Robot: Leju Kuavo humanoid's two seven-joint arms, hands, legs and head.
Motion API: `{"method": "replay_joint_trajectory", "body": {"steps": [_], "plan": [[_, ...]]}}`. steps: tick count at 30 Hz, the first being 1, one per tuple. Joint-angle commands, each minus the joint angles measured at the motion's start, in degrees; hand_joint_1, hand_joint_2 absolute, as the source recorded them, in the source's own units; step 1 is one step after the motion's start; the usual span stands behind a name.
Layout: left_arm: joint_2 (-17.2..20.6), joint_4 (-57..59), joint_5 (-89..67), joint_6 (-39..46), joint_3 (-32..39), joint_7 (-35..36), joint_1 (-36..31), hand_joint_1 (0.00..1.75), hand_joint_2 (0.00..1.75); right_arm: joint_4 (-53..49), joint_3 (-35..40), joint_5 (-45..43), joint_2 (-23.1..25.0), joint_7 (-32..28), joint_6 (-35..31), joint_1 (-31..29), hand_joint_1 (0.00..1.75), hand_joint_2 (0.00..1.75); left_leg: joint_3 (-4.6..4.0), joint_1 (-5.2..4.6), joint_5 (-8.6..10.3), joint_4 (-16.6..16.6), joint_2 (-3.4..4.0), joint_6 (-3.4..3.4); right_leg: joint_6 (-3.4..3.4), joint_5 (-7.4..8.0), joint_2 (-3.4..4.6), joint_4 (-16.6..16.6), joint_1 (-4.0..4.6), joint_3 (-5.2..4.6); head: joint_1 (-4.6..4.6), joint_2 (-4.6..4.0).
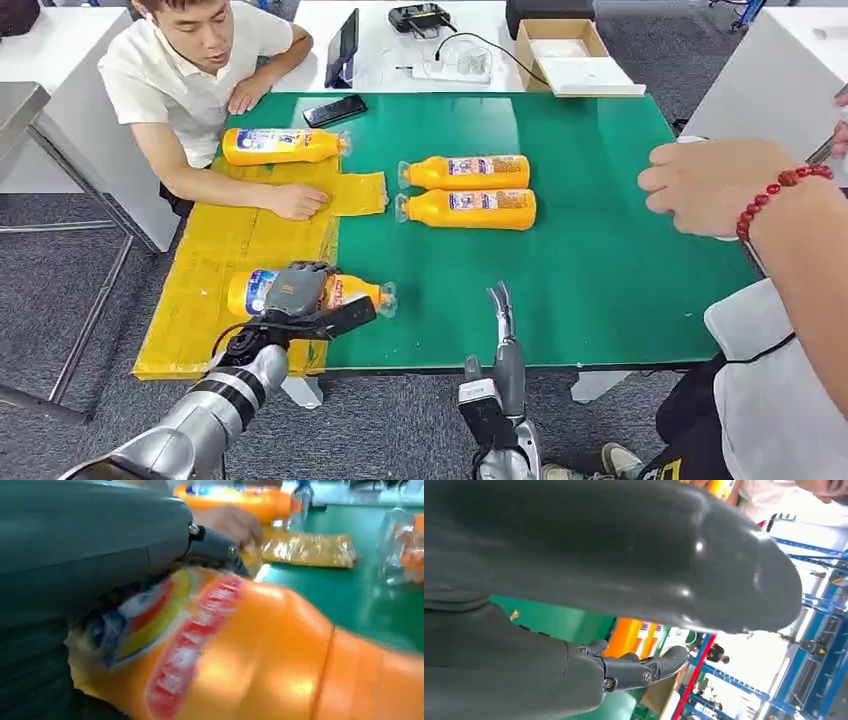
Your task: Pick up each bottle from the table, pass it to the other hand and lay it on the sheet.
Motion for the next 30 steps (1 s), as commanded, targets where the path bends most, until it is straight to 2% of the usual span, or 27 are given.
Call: {"method": "replay_joint_trajectory", "body": {"steps": [1,10,11,12,14,15,19,26,28,30], "plan": [[0.5,3.9,6.0,-9.3,3.3,-4.2,1.5,0.0,1.75,5.7,1.4,-0.9,-1.1,-1.8,-0.3,-3.0,0.0,0.0,0.17,0.02,-0.01,-0.1,0.11,-0.05,-0.07,0.0,0.06,-0.1,0.03,0.15,0.0,0.0],[1.3,-4.1,13.6,-11.7,2.9,-9.9,4.8,0.0,1.75,6.4,2.0,-1.7,-2.1,-1.8,-2.1,-2.8,0.0,0.0,0.34,-0.02,0.1,-0.1,-0.33,-0.08,-0.13,0.0,-0.2,-0.1,-0.03,0.48,0.0,0.0],[1.1,-5.6,15.0,-11.5,3.4,-11.2,5.5,0.0,1.75,6.2,2.1,-1.8,-2.2,-1.8,-2.3,-2.7,0.0,0.0,0.3,-0.01,0.13,-0.2,-0.3,-0.1,-0.16,0.03,-0.18,-0.2,-0.01,0.45,0.02,0.0],[0.3,-12.1,21.3,-9.2,5.4,-16.7,8.7,0.0,1.75,5.7,2.4,-2.0,-2.5,-1.8,-2.7,-2.3,0.0,0.0,0.33,-0.04,0.12,-0.1,-0.37,-0.08,-0.13,-0.01,-0.21,-0.1,-0.04,0.49,0.02,0.0],[0.3,-12.1,21.3,-9.2,5.4,-16.7,8.7,0.0,1.75,5.7,2.4,-2.0,-2.5,-1.8,-2.7,-2.3,0.0,0.0,0.34,-0.05,0.12,-0.2,-0.31,-0.08,-0.12,-0.02,-0.16,-0.1,-0.05,0.48,0.0,-0.02],[-0.9,-20.0,27.0,-7.2,6.9,-19.1,12.6,0.0,1.75,4.9,2.8,-2.2,-2.7,-1.8,-3.0,-1.7,0.0,0.0,0.33,-0.07,0.11,-0.1,-0.37,-0.07,-0.1,-0.04,-0.21,-0.1,-0.06,0.49,0.0,-0.02],[-2.9,-35.1,42.6,-3.6,8.2,-27.2,20.2,0.0,1.75,4.0,4.0,-2.6,-3.3,-1.8,-4.3,-0.5,0.0,0.0,0.03,-0.08,0.08,-0.1,-0.39,-0.05,-0.1,-0.11,-0.3,0.0,-0.06,0.14,0.0,-0.02],[-3.1,-46.1,54.3,-3.7,7.7,-29.9,24.6,0.0,1.75,3.7,5.1,-2.9,-4.1,-1.8,-5.7,-0.3,0.0,0.0,-0.41,-0.02,0.04,0.0,-0.25,-0.07,-0.1,-0.12,-0.26,0.0,0.0,-0.3,0.02,0.0],[-3.4,-52.9,63.3,-5.7,8.5,-30.2,27.5,0.0,1.75,2.0,5.1,-3.1,-4.6,-1.8,-6.6,0.2,0.0,0.0,-0.45,-0.01,0.03,0.0,-0.26,-0.08,-0.12,-0.12,-0.26,0.0,0.01,-0.33,0.02,0.0],[-3.3,-53.7,64.5,-6.2,8.4,-29.9,27.9,0.0,1.75,1.6,5.1,-3.1,-4.8,-1.8,-6.7,0.4,0.0,0.0,-0.44,-0.04,-0.01,0.0,-0.17,-0.1,-0.12,-0.15,-0.2,0.0,-0.01,-0.38,0.02,-0.02]]}}
